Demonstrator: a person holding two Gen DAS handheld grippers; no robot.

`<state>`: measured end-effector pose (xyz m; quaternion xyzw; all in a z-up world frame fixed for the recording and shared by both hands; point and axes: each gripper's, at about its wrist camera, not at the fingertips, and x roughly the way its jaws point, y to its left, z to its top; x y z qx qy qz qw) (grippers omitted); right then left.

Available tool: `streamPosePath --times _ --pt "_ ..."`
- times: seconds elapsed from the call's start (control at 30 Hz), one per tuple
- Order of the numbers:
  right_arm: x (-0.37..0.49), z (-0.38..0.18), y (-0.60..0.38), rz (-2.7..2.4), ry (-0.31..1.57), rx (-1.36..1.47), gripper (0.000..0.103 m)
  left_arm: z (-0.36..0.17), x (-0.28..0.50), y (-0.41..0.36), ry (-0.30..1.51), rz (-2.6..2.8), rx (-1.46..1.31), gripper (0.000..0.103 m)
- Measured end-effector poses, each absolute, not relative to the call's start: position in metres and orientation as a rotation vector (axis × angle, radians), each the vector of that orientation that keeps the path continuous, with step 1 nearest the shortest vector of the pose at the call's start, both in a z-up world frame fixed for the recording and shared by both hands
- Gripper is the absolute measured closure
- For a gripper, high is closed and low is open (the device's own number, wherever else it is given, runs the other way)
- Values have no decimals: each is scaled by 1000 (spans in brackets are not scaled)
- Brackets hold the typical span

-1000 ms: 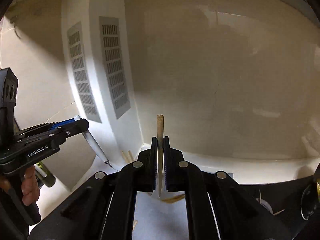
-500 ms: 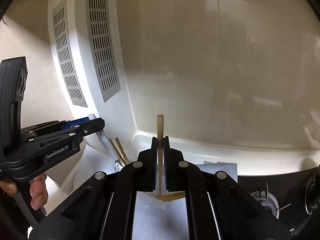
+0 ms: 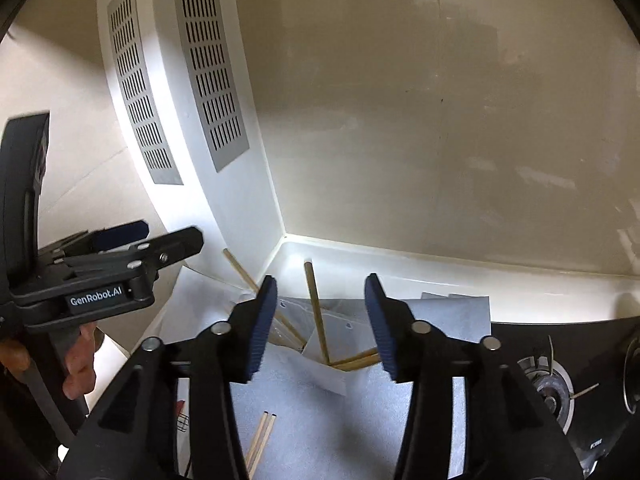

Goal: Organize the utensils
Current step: 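Lower fork and chopstick into the clear holder and open both tools, then grasp a bamboo chopstick with the right tool while the left tool grasps another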

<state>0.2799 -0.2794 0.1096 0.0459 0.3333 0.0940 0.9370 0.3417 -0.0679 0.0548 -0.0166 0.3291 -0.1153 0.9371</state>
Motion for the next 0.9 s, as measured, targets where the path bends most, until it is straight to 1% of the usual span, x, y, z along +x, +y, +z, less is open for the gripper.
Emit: streamPosePath --times 0.07,0.3,0.43,0.73,0.9 --pt "271 113 -279 193 671 90 50 55 335 -65 679 -216 -12 17" --pt "241 103 -274 227 713 93 46 40 307 -51 741 -168 14 16" --pt "226 76 -266 255 798 110 46 18 295 -47 803 -146 27 16" --pt "209 -3 -246 276 1029 146 46 -60 262 -32 997 -89 56 16" --pt "205 -39 -233 286 1147 151 46 -92 251 -30 1082 -80 80 16"
